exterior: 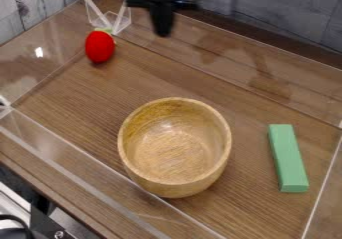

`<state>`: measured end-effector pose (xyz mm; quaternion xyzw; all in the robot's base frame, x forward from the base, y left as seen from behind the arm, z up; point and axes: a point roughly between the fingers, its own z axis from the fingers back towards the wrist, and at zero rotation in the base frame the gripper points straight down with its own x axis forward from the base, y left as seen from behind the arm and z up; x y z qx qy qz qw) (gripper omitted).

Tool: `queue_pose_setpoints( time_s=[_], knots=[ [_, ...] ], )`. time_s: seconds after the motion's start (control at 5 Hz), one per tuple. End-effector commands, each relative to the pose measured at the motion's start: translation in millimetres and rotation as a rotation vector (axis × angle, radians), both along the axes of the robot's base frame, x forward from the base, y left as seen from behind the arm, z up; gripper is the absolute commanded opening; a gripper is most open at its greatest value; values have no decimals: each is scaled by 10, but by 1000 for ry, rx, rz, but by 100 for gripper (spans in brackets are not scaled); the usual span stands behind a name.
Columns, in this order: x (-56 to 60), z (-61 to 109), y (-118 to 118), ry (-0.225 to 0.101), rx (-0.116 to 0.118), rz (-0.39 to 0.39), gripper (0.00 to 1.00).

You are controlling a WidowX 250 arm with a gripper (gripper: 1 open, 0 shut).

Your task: Move the red fruit to the right

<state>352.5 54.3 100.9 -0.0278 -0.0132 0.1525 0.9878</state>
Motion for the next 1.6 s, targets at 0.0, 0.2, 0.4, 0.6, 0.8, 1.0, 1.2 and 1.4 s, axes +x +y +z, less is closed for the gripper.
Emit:
queue_pose_setpoints(
  time_s=[0.0,0.2,0.4,0.6,0.8,1.0,1.2,1.4],
  knots=[
    [76,226,414,-80,34,45,0],
    [103,209,666,-82,41,77,100],
    [102,106,1004,-86,51,155,100],
    [88,3,1327,-90,71,239,100],
    [162,-146,1500,-86,91,282,100],
    [222,-329,1535,-64,113,312,100],
    [209,-451,1525,-49,129,289,100],
    [197,-519,1512,-41,136,265,0]
  ],
)
